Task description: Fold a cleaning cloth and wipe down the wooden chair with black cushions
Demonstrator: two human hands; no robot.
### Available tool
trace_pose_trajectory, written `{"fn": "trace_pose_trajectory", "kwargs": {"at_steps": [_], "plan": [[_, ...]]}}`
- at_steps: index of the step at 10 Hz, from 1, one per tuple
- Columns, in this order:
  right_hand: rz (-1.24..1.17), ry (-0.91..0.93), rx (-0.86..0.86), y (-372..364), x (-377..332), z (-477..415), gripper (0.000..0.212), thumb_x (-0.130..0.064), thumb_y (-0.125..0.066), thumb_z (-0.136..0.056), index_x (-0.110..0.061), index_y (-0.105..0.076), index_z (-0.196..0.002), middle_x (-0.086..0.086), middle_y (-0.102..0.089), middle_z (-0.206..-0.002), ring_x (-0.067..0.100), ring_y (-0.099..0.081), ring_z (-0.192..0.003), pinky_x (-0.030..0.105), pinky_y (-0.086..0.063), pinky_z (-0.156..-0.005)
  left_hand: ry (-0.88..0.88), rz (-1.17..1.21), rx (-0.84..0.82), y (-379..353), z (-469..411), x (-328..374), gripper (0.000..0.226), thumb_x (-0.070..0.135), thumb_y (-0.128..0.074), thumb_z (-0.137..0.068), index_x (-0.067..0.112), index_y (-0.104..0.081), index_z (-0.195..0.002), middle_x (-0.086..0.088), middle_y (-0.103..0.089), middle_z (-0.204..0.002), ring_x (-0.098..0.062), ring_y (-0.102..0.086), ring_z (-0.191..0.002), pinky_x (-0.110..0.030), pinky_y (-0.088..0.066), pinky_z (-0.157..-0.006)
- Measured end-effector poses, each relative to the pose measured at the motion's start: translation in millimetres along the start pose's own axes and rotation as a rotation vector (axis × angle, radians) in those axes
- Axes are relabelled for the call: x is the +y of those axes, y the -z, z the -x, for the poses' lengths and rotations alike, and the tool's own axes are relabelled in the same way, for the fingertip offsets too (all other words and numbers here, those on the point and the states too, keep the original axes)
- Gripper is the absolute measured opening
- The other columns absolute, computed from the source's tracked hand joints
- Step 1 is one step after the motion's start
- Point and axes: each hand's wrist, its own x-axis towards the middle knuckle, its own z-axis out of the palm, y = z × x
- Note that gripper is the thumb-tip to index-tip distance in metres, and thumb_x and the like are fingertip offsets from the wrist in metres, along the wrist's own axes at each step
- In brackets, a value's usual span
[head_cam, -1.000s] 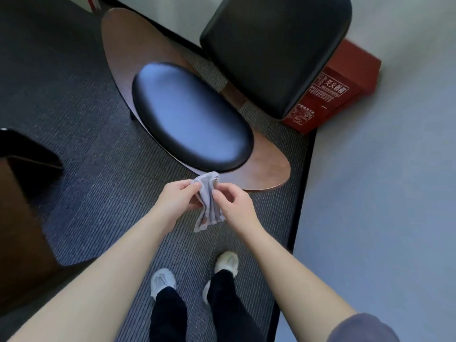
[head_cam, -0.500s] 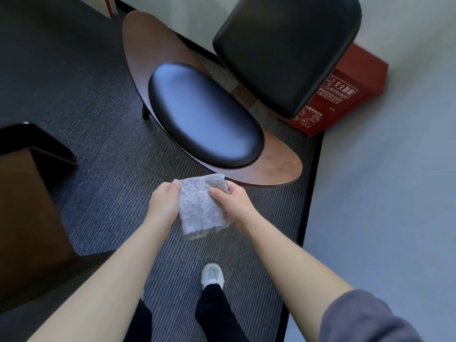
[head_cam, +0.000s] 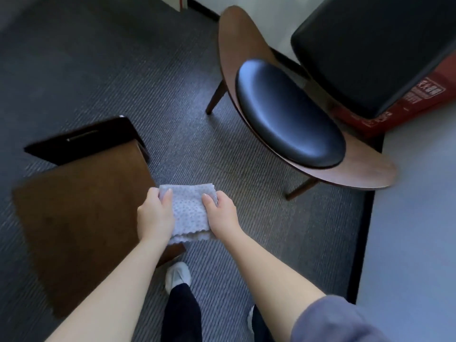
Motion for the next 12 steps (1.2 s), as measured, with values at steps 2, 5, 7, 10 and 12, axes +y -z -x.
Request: {"fn": "trace_pose_trajectory", "kwargs": {"at_steps": [2,5,7,10,12], "plan": [[0.144,-0.084,-0.179,-118.7,-0.4,-40.6,0.018,-0.025,-0.047,-0.098,-0.013,-0.048,-0.084,0.000,-0.051,-0.084,0.017,-0.050,-0.080,0.031,-0.037,-0.066,0.194,-0.055,-0.050,33.7,-75.1,-101.7,0.023,0.030,-0.034,-0.104,0.014,-0.050,-0.110,-0.011,-0.057,-0.098,-0.029,-0.049,-0.087,-0.037,-0.037,-0.074],[0.264,-0.201,-0.155,-201.8,23.0,-93.8,0.024,-0.022,-0.054,-0.092,-0.017,-0.058,-0.115,0.000,-0.061,-0.107,0.020,-0.059,-0.100,0.041,-0.053,-0.087,0.101,-0.265,-0.038,31.7,-141.2,-177.6,0.037,0.021,-0.053,-0.097,0.015,-0.044,-0.132,-0.013,-0.052,-0.129,-0.034,-0.054,-0.111,-0.048,-0.048,-0.080],[1.168,0.518,-0.265,-189.3,29.4,-70.2,0.084,-0.017,-0.060,-0.090,-0.025,-0.007,-0.155,-0.002,-0.003,-0.163,0.030,-0.004,-0.149,0.054,-0.017,-0.115,-0.446,-0.917,-0.227,40.0,-122.8,-195.8,0.097,0.042,-0.074,-0.080,0.013,-0.021,-0.155,-0.011,-0.015,-0.163,-0.026,-0.019,-0.149,-0.052,-0.030,-0.111],[1.623,0.568,-0.372,-200.4,48.3,-80.7,0.078,-0.057,-0.030,-0.099,-0.018,0.009,-0.155,0.001,0.028,-0.159,0.036,0.027,-0.144,0.069,0.011,-0.109,-0.520,-1.089,-0.311,29.6,-138.1,-221.5,0.113,0.052,-0.080,-0.070,0.011,-0.013,-0.152,-0.011,-0.014,-0.163,-0.024,-0.019,-0.149,-0.061,-0.025,-0.107],[1.424,0.366,-0.225,-173.5,44.9,-68.2,0.076,-0.056,-0.034,-0.098,-0.017,-0.004,-0.156,0.005,0.019,-0.161,0.034,0.023,-0.146,0.068,0.008,-0.111,-0.396,-1.192,-0.367,30.0,-120.5,-183.4,0.099,0.060,-0.052,-0.090,0.017,0.010,-0.155,-0.016,0.012,-0.163,-0.030,0.003,-0.151,-0.055,-0.016,-0.116]]}}
